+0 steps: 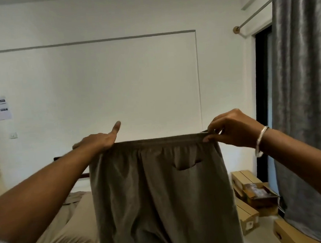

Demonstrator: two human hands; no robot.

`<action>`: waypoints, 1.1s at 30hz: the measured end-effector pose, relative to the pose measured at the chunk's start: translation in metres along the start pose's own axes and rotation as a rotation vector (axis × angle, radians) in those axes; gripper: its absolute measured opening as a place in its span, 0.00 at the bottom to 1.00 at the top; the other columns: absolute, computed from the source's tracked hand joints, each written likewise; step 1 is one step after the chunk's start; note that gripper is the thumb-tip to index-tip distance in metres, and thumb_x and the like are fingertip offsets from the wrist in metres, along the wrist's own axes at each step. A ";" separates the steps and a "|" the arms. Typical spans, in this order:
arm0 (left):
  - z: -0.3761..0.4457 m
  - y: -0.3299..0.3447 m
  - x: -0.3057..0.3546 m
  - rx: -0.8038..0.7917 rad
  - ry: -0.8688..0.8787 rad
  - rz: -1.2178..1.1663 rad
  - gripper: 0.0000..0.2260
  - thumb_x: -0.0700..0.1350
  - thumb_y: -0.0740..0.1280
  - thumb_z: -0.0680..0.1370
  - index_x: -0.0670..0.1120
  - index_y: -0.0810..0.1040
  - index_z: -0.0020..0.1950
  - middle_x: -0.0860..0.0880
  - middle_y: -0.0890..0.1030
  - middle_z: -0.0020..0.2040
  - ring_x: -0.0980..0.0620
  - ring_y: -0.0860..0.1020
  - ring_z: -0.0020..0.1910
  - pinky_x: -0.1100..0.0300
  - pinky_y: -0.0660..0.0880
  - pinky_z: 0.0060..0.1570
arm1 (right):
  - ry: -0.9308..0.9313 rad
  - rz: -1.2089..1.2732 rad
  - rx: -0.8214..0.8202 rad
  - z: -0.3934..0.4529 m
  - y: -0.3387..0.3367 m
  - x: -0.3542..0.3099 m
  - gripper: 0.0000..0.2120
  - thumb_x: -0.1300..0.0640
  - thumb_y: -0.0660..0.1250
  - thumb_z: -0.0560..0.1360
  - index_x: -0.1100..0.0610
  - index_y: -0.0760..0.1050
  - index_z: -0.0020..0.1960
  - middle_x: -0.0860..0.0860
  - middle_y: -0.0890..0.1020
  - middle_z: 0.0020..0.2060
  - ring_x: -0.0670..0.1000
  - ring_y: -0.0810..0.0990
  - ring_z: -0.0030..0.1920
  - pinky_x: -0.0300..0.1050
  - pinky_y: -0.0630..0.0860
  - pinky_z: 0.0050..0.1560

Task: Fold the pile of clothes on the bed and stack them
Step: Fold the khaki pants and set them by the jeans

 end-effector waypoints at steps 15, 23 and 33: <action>-0.052 0.015 0.093 -0.370 0.420 -0.635 0.51 0.30 0.72 0.69 0.59 0.45 0.80 0.43 0.68 0.71 0.45 0.76 0.56 0.52 0.81 0.45 | 0.283 -0.374 -0.329 -0.007 0.024 0.010 0.08 0.54 0.65 0.78 0.44 0.79 0.55 0.41 0.76 0.50 0.45 0.77 0.46 0.43 0.79 0.42; -0.140 0.034 0.163 -0.688 0.894 -0.175 0.47 0.26 0.68 0.72 0.59 0.50 0.79 0.52 0.70 0.65 0.48 0.70 0.66 0.53 0.78 0.59 | -0.018 0.058 -0.075 0.041 0.015 -0.029 0.10 0.64 0.70 0.75 0.52 0.80 0.52 0.46 0.73 0.71 0.45 0.77 0.59 0.40 0.76 0.54; -0.156 0.029 0.166 -0.607 1.037 -0.326 0.39 0.21 0.61 0.71 0.53 0.64 0.75 0.59 0.72 0.66 0.68 0.73 0.62 0.65 0.74 0.60 | 0.173 0.211 -0.181 0.037 0.026 -0.018 0.12 0.68 0.68 0.73 0.53 0.78 0.52 0.47 0.80 0.41 0.47 0.77 0.41 0.35 0.71 0.39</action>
Point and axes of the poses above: each hand's wrist, its own z-axis towards the middle knuckle, its own y-axis out of the palm, x = y × z, the point moved 10 cm from there along z, towards the middle knuckle
